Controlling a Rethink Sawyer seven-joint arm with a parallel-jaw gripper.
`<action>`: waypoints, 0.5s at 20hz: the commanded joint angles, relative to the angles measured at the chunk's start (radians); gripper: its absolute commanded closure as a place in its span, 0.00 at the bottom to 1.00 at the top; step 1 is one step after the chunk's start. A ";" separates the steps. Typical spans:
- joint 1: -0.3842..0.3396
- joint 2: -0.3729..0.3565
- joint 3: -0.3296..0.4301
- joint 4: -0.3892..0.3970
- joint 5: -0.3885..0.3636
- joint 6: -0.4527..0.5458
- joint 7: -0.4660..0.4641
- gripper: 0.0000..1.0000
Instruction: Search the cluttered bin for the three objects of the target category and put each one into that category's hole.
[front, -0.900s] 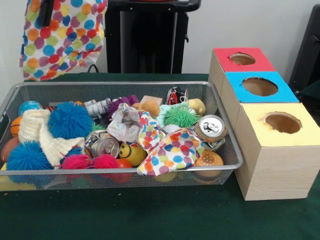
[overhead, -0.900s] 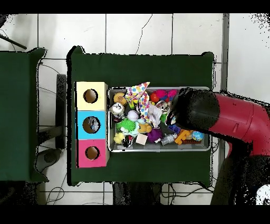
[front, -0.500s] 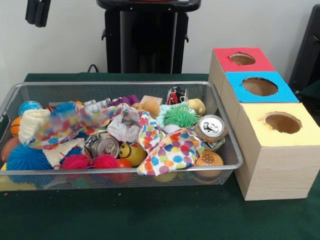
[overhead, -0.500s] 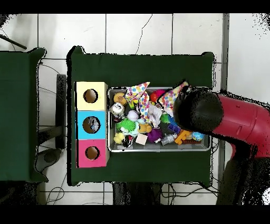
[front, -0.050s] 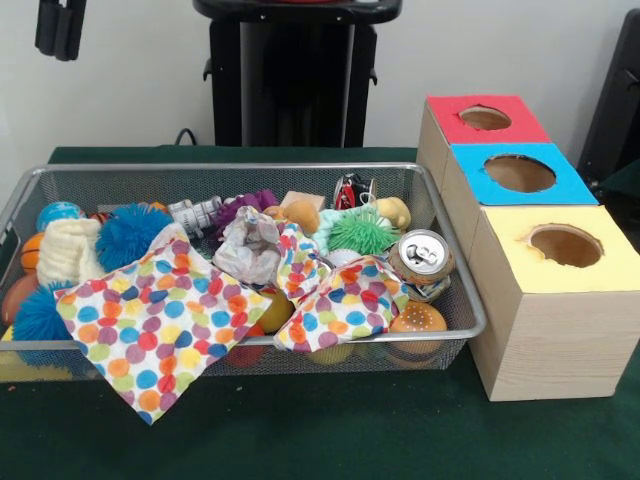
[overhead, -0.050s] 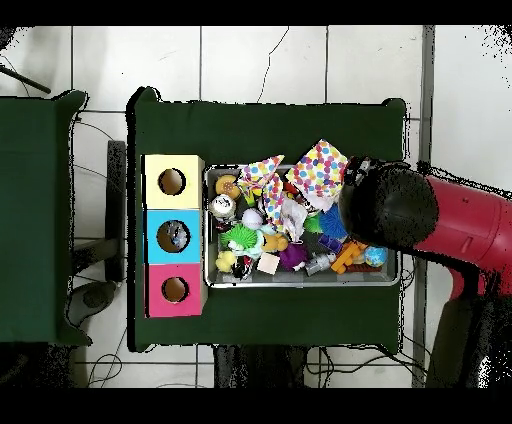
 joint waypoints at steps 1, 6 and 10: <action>-0.020 0.016 0.129 0.084 -0.042 0.114 -0.268 1.00; -0.008 -0.007 0.109 0.101 -0.095 0.084 -0.254 1.00; 0.024 -0.021 0.061 0.128 -0.132 0.027 -0.157 1.00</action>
